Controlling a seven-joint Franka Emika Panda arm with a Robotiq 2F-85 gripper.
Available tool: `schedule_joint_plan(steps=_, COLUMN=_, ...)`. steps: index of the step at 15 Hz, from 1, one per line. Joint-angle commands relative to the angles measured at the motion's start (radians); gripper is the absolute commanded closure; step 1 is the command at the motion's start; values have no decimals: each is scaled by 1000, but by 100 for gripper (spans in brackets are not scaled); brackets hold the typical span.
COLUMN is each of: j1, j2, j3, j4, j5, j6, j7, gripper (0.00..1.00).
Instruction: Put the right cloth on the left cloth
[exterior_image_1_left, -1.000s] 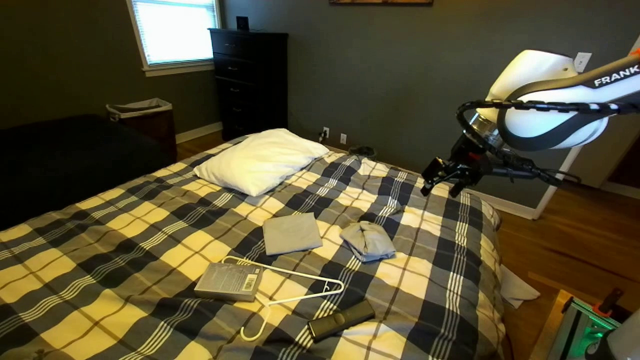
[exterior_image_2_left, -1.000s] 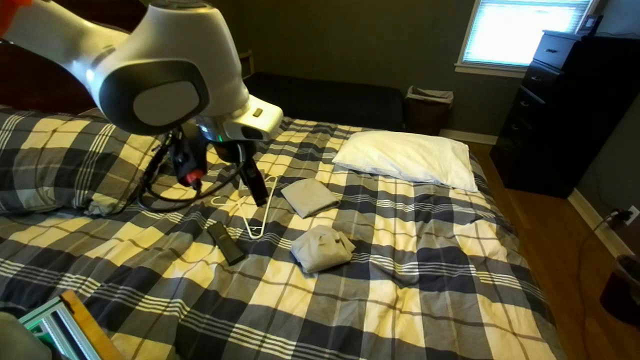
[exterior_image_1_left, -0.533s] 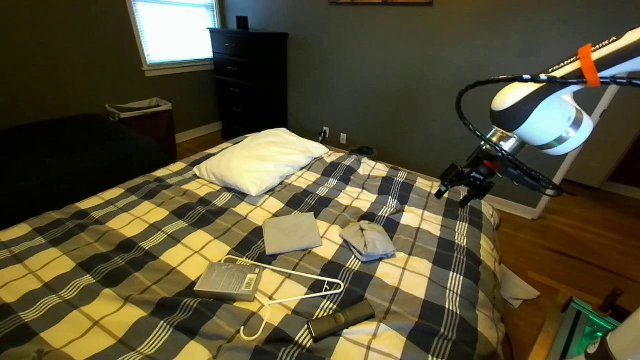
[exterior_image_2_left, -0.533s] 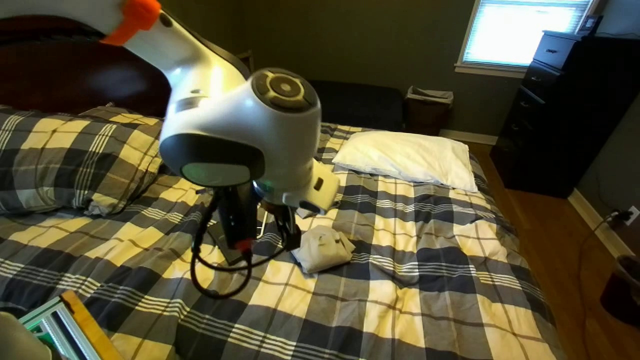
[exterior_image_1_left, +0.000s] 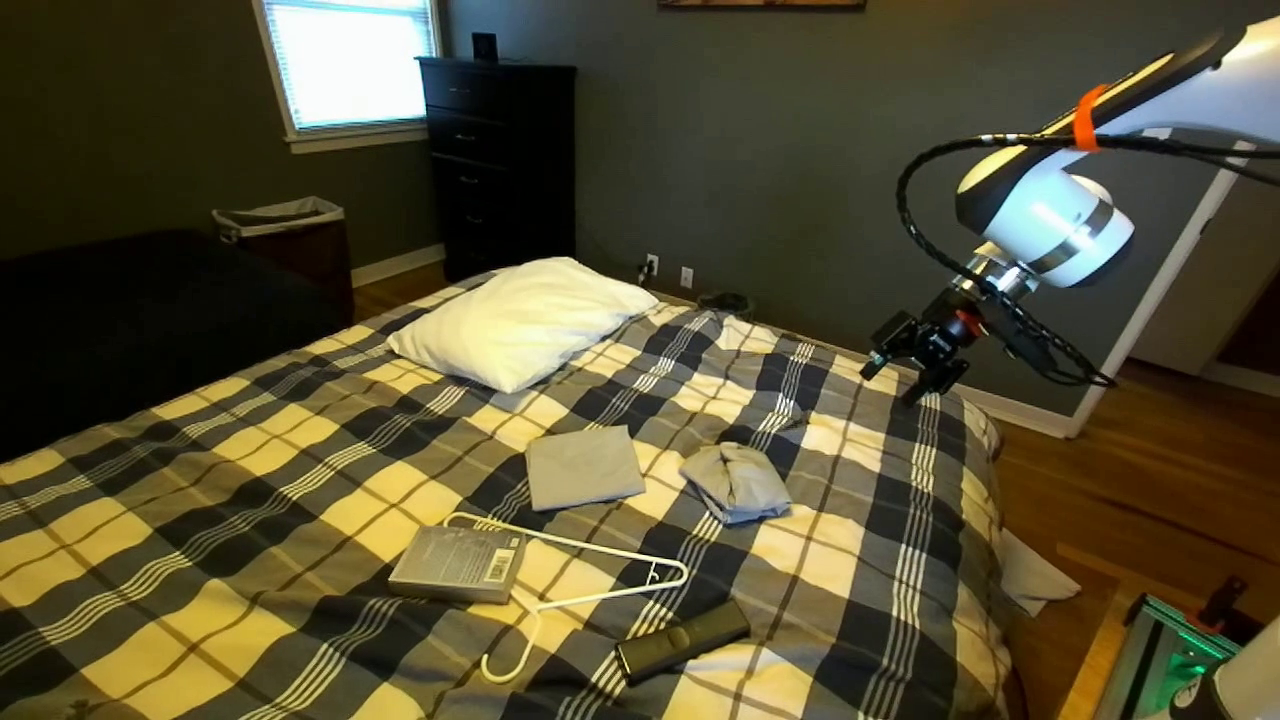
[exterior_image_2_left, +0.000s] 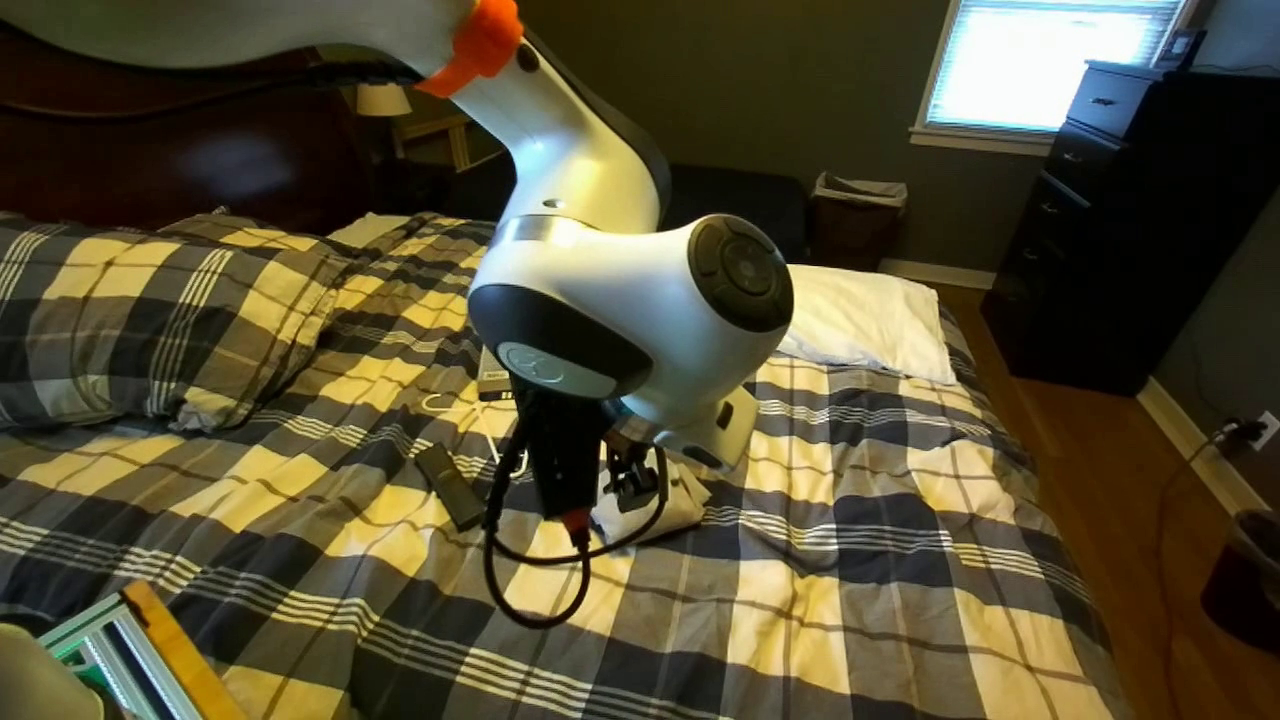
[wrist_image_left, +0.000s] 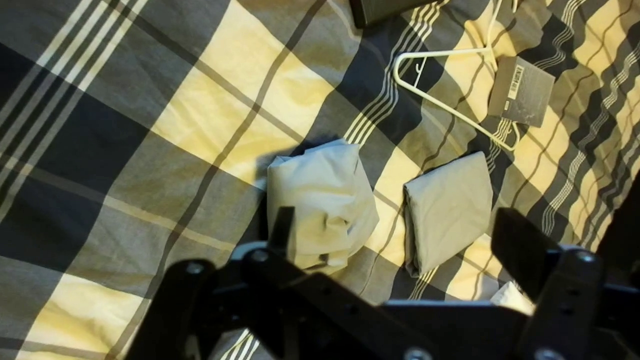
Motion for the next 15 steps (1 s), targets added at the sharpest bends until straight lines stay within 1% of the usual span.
schedule_joint_plan(steps=1, j1=-85, j2=3, j3=85, j4=1, j5=4, j6=-4, j7=-2, gripper=0)
schedule_joint_plan(steps=2, j1=-81, j2=2, j3=91, j4=-8, j5=11, j6=9, j7=27, gripper=0)
schedule_joint_plan(steps=3, j1=-85, j2=42, j3=103, j4=19, j5=35, j6=-22, j7=30, gripper=0)
schedule_joint_plan(steps=4, j1=-99, j2=88, j3=121, j4=46, j5=65, j6=-44, j7=37, gripper=0)
schedule_joint_plan(steps=5, j1=-111, j2=159, j3=136, j4=91, j5=114, j6=-79, j7=-4, gripper=0)
schedule_joint_plan(steps=8, j1=-165, j2=315, j3=192, j4=203, j5=167, j6=-146, j7=3, gripper=0)
schedule_joint_plan(steps=10, j1=-213, j2=426, j3=229, j4=295, j5=176, j6=-209, j7=12, gripper=0)
schedule_joint_plan(steps=12, j1=-247, j2=543, j3=260, j4=399, j5=133, j6=-257, j7=69, gripper=0)
schedule_joint_plan(steps=15, j1=-293, j2=723, j3=307, j4=568, j5=129, j6=-260, j7=119, gripper=0)
